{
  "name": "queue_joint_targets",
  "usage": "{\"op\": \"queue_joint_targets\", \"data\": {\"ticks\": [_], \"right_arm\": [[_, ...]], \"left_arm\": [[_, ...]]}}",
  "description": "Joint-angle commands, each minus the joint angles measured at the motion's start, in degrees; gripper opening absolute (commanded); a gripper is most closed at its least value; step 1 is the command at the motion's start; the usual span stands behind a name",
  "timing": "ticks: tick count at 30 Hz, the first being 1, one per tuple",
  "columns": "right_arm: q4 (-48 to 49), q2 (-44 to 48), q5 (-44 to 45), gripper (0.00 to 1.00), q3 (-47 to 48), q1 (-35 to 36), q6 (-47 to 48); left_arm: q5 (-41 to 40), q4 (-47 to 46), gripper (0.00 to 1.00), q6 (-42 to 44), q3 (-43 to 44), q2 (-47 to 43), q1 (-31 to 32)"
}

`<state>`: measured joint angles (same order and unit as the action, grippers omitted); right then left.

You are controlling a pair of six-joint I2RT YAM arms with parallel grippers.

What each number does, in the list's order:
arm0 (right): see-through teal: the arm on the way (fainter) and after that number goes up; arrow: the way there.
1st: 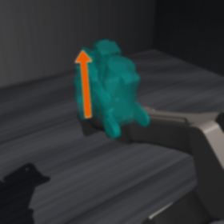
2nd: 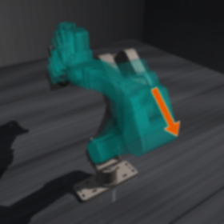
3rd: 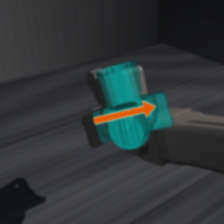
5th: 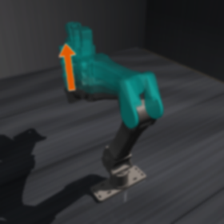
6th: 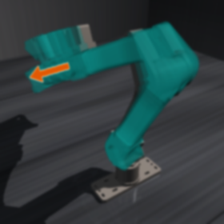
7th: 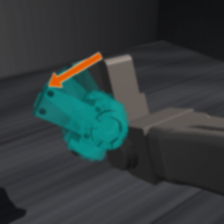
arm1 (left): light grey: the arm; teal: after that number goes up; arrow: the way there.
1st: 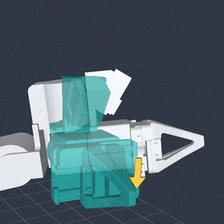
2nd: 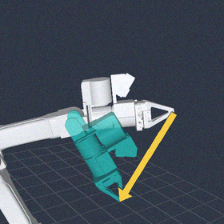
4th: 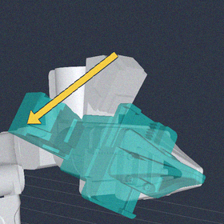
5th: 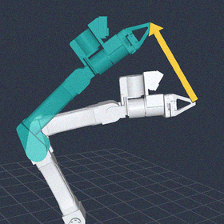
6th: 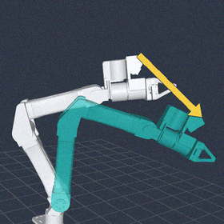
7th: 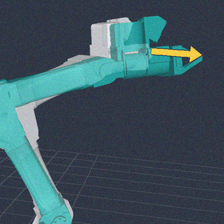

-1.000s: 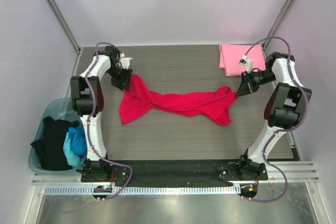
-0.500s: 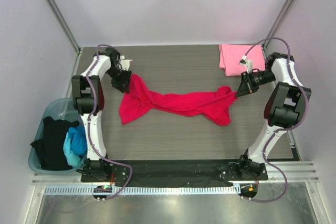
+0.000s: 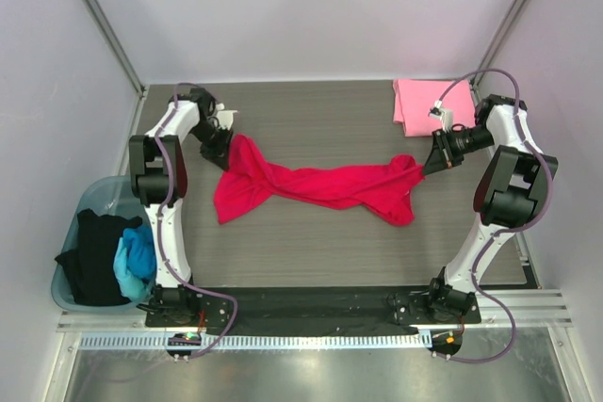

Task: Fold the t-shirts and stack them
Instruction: Flatten the tshirt out

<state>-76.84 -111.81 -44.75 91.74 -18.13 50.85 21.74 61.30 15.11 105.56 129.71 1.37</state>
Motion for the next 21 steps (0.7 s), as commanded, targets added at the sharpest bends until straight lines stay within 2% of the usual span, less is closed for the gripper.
{"op": "queue_joint_targets", "data": {"ticks": [1,6,15,18,21], "right_arm": [[-6.92,-0.08,-1.83,0.01,2.12,-0.06,-0.05],[-4.74,0.54,-3.85,0.01,9.12,-0.06,-3.99],[10.89,1.68,-3.06,0.01,34.52,-0.24,-27.63],[15.64,3.00,-2.62,0.01,38.76,-0.15,-33.52],[19.35,7.21,-2.62,0.01,38.95,-0.15,-37.57]], "left_arm": [[1.03,1.10,0.00,0.53,-0.18,-2.00,-0.40],[0.42,2.42,0.00,1.76,2.88,-4.64,-0.57],[-0.12,6.38,0.00,5.45,17.20,-15.53,-3.38],[0.32,6.73,0.00,5.37,20.03,-19.75,-3.48],[0.59,5.15,0.00,3.87,20.04,-25.02,-3.48]]}}
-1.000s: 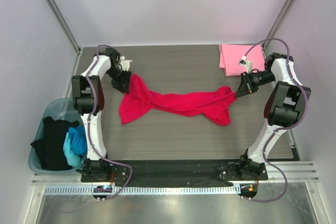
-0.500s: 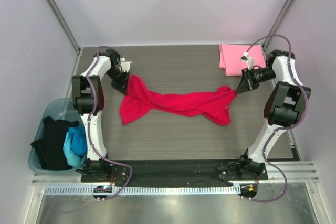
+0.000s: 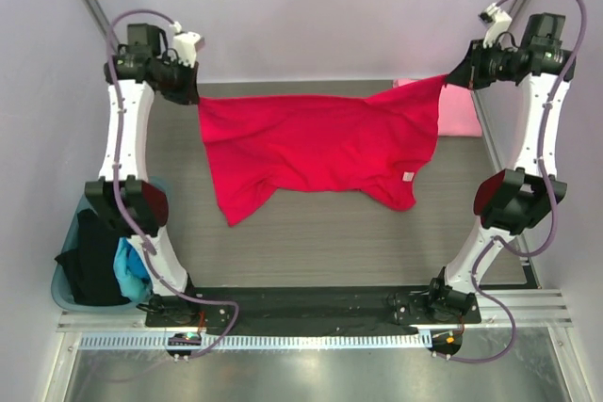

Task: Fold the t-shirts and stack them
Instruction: Flatten the tshirt out

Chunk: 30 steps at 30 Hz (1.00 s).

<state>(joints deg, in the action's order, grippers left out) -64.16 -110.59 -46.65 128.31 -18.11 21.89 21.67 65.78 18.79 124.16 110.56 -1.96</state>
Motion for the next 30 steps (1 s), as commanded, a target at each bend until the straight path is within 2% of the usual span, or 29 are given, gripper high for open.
{"op": "queue_joint_targets", "data": {"ticks": [1,4,10,14,19,24,30], "right_arm": [[7.29,8.61,-0.89,0.01,2.12,-0.17,-8.97],[8.61,13.54,-0.63,0.01,-0.69,-0.17,-9.50],[10.02,30.06,1.91,0.01,-8.59,-0.35,-8.19],[13.00,41.30,6.91,0.01,-15.18,-0.35,-9.05],[15.55,53.51,11.49,0.01,-17.13,-0.35,-8.44],[19.24,57.15,13.87,0.01,-13.02,-0.17,-10.72],[22.59,53.20,15.98,0.01,-4.75,0.18,-13.01]], "left_arm": [[0.74,-0.20,0.00,-0.15,1.18,-7.19,-0.15],[0.92,-2.05,0.00,-1.21,-0.40,-13.43,-0.24],[-1.27,-7.66,0.00,-1.21,-7.60,-28.26,-0.33],[-5.14,-12.60,0.00,-0.42,-13.41,-38.74,-0.24],[-7.61,-16.12,0.00,-0.15,-17.90,-48.41,-0.42],[-7.61,-16.39,0.00,-0.77,-14.49,-53.08,-0.33],[-10.33,-17.35,0.00,2.13,-6.75,-51.08,-0.33]]}}
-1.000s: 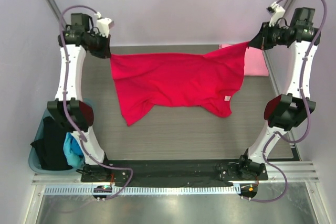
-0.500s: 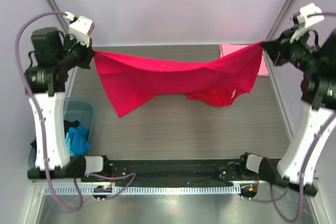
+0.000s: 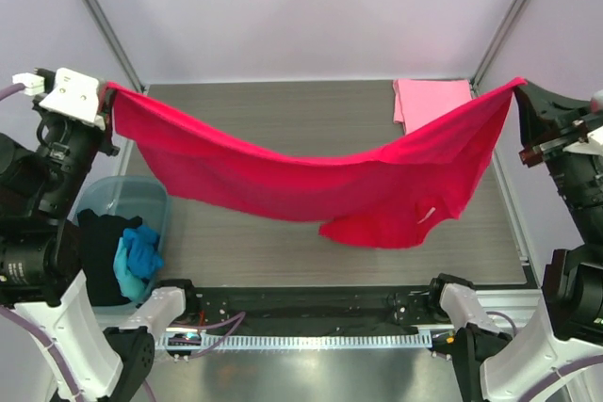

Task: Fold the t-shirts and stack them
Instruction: Flatten the tshirt out

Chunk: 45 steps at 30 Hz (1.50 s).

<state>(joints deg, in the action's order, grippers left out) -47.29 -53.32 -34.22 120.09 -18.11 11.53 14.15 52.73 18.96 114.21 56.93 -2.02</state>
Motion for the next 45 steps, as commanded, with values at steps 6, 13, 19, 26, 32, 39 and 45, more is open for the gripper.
{"op": "queue_joint_targets", "data": {"ticks": [6,13,19,26,32,39,45], "right_arm": [[10.01,-15.48,5.13,0.01,12.79,0.18,-3.97],[14.32,-25.86,0.66,0.01,9.47,0.18,-4.06],[15.91,-31.92,-2.87,0.01,-4.32,1.57,-3.10],[16.88,-44.02,3.18,0.01,-15.50,11.93,5.34],[17.40,-62.76,5.64,0.01,-2.54,14.07,3.15],[17.58,-85.79,12.06,0.01,20.16,14.07,1.22],[23.11,-93.01,14.97,0.01,24.92,14.77,-1.42]], "left_arm": [[-6.68,-3.95,0.00,2.92,12.59,11.53,-0.26],[-3.36,-2.45,0.00,4.15,8.69,23.13,-0.26],[6.84,-5.08,0.00,5.91,-2.57,30.43,-0.18],[6.41,-8.52,0.00,3.81,-2.44,48.34,0.88],[5.19,-10.44,0.00,0.55,8.47,66.37,1.49],[-5.18,-17.21,0.00,-0.94,13.67,76.48,1.49],[-10.63,-22.05,0.00,-3.93,17.27,81.58,1.50]]}}
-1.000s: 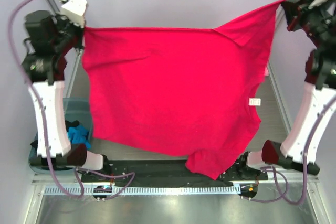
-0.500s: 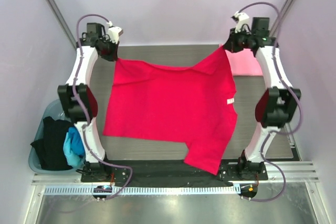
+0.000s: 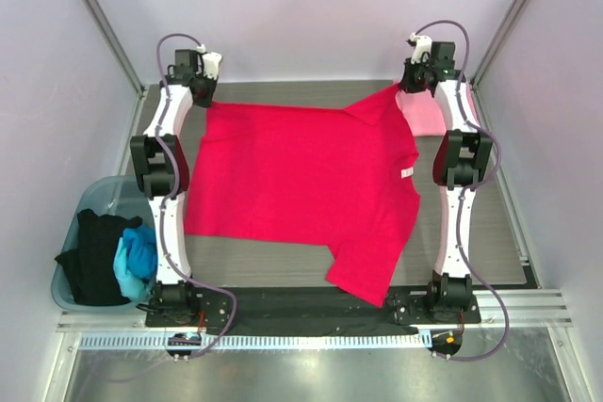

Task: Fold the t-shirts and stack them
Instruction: Flatten the tshirt out, then fold the tshirt

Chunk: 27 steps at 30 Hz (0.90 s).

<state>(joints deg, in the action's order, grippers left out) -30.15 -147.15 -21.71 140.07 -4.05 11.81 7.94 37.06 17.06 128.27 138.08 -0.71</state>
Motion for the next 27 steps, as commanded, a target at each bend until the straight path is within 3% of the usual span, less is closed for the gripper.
{"op": "queue_joint_targets", "data": {"ticks": [1,19,27], "right_arm": [[6.24,0.38,2.55,0.01,5.47,0.89,-1.71],[15.30,-2.26,4.05,0.01,8.73,3.61,-4.78],[12.05,7.65,3.43,0.01,-0.83,3.35,-1.01]], "left_arm": [[-4.78,-6.73,0.00,-2.12,3.83,0.96,0.18],[-7.42,-11.13,0.00,-1.06,9.11,3.51,-0.35],[-2.32,-7.70,0.00,0.34,5.51,-0.96,-0.43]]}}
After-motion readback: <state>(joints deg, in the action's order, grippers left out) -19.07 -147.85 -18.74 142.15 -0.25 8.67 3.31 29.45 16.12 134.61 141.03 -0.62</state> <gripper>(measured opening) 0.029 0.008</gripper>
